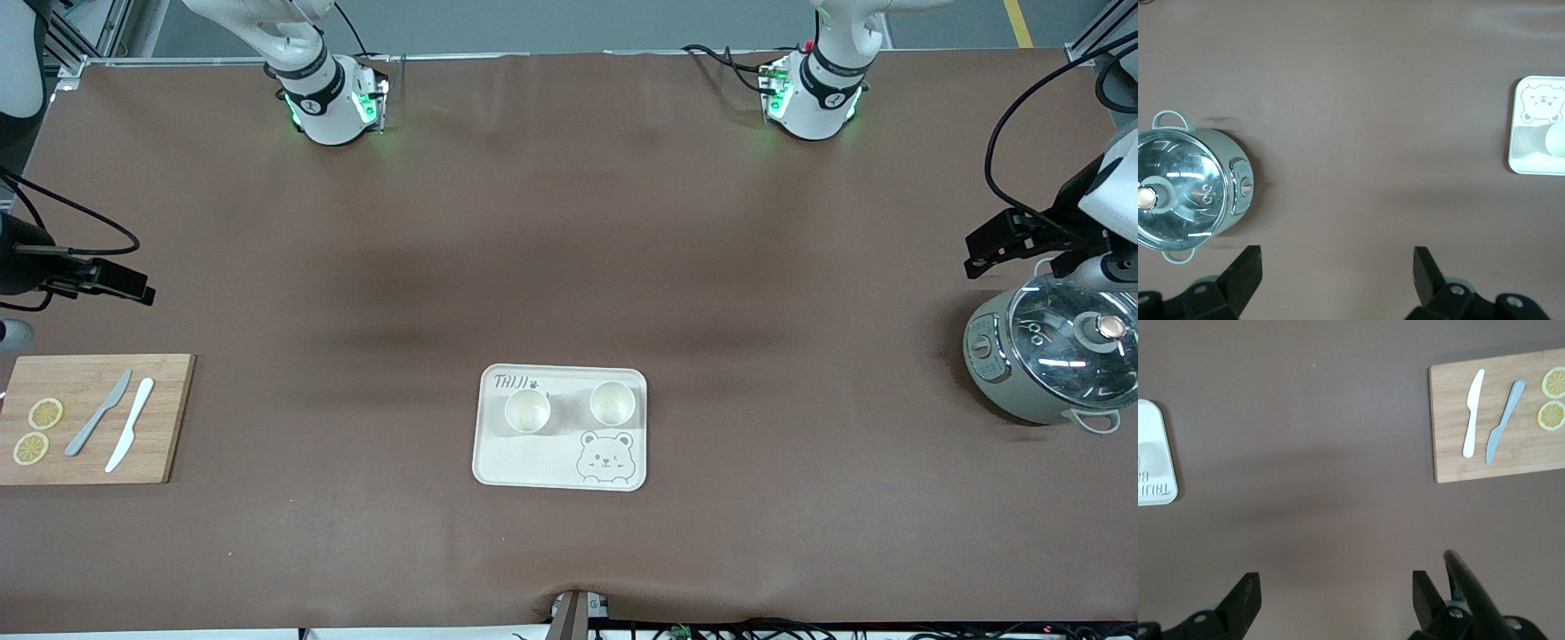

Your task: Place white IKEA cup upright on tray with both arms

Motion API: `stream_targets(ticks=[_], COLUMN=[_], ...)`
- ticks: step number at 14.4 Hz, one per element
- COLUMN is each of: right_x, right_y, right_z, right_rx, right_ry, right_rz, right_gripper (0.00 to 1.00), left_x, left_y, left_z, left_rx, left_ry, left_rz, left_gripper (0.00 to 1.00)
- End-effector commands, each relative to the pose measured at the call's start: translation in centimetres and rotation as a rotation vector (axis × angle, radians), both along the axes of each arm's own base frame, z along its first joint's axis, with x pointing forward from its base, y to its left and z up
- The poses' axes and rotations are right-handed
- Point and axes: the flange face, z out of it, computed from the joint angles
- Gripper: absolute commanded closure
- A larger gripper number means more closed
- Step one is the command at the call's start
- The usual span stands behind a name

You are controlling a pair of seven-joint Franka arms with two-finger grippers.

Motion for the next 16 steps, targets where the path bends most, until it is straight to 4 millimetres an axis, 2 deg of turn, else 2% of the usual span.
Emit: stream_targets(ticks=[1,4,9,16], right_x=[0.6,0.9,1.0,1.1], right_y=[-2.4,-3.0,-2.7,-0.7], right_z=[-0.9,-2.5,-2.7,-2.4], right_rx=[0.001,0.002,0.002,0.015], right_ry=[-0.020,-0.014,-0.010,-0.018], right_rz=[0.027,0.020,0.025,-0.021], right_gripper=[0.00,0.00,0.00,0.00], left_x=[-1.0,-1.2,-1.7,-2.6], left_y=[-0.1,0.2,0.1,0.2], left_z=[1.1,1.2,1.0,0.4], left_rx=[0.004,0.006,0.009,0.016], left_ry=[0.002,0.012,0.045,0.123], left_rz=[-0.007,-0.010,-0.018,-0.101], left_gripper=[0.00,0.00,0.00,0.00])
